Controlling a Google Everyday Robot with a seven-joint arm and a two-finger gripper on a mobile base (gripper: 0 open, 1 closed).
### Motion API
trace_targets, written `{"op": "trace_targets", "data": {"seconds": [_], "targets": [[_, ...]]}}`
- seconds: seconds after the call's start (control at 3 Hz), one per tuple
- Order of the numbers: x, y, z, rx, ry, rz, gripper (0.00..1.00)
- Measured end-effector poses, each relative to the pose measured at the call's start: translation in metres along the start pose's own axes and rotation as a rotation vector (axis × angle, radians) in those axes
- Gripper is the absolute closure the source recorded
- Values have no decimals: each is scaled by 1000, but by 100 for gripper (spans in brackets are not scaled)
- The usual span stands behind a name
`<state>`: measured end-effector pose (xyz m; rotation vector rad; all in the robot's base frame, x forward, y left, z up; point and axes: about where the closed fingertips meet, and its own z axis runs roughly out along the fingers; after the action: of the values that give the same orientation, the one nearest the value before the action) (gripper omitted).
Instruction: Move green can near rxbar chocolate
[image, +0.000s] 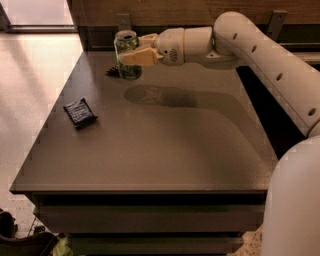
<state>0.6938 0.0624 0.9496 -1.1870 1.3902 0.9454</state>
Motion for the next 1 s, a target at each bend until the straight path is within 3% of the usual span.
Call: {"op": "trace_targets", "data": {"seconds": [0.33,0.67,1.0], "targets": [[-4,-48,12,69,18,6,100],[12,-84,14,151,30,45,100],[30,-107,9,216,35,86,100]]}}
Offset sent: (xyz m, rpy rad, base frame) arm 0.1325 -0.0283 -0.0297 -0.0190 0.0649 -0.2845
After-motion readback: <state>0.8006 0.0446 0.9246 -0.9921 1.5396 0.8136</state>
